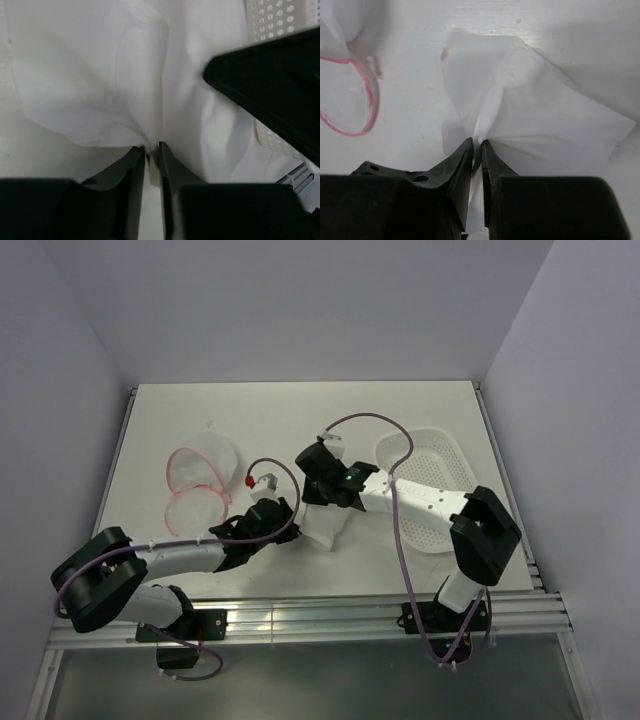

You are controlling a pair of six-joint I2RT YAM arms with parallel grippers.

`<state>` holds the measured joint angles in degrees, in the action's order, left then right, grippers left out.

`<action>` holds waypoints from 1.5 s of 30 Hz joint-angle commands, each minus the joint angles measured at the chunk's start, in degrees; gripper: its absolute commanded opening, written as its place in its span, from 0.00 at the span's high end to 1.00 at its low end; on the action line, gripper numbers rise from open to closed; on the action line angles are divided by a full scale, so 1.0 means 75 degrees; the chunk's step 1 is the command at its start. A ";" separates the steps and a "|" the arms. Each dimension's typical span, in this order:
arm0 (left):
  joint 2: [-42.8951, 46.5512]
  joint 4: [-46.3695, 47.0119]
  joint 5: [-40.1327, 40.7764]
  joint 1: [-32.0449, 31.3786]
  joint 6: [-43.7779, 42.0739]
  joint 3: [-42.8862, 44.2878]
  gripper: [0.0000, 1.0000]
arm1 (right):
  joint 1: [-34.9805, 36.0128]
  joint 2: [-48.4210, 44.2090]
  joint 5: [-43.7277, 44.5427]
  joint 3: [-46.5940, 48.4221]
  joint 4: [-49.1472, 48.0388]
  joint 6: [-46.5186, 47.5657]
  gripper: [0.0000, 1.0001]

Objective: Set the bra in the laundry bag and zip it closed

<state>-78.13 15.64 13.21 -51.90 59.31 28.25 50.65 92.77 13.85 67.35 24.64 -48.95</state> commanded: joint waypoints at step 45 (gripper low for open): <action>0.2086 -0.3362 0.2961 -0.0792 0.0999 0.0592 0.62 | -0.1279 -0.2393 -0.1248 -0.1571 -0.1526 0.0643 0.46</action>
<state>-61.69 -7.92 33.08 -58.74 68.01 28.80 43.42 78.78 5.98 60.86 14.55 -45.47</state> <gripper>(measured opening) 0.373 0.539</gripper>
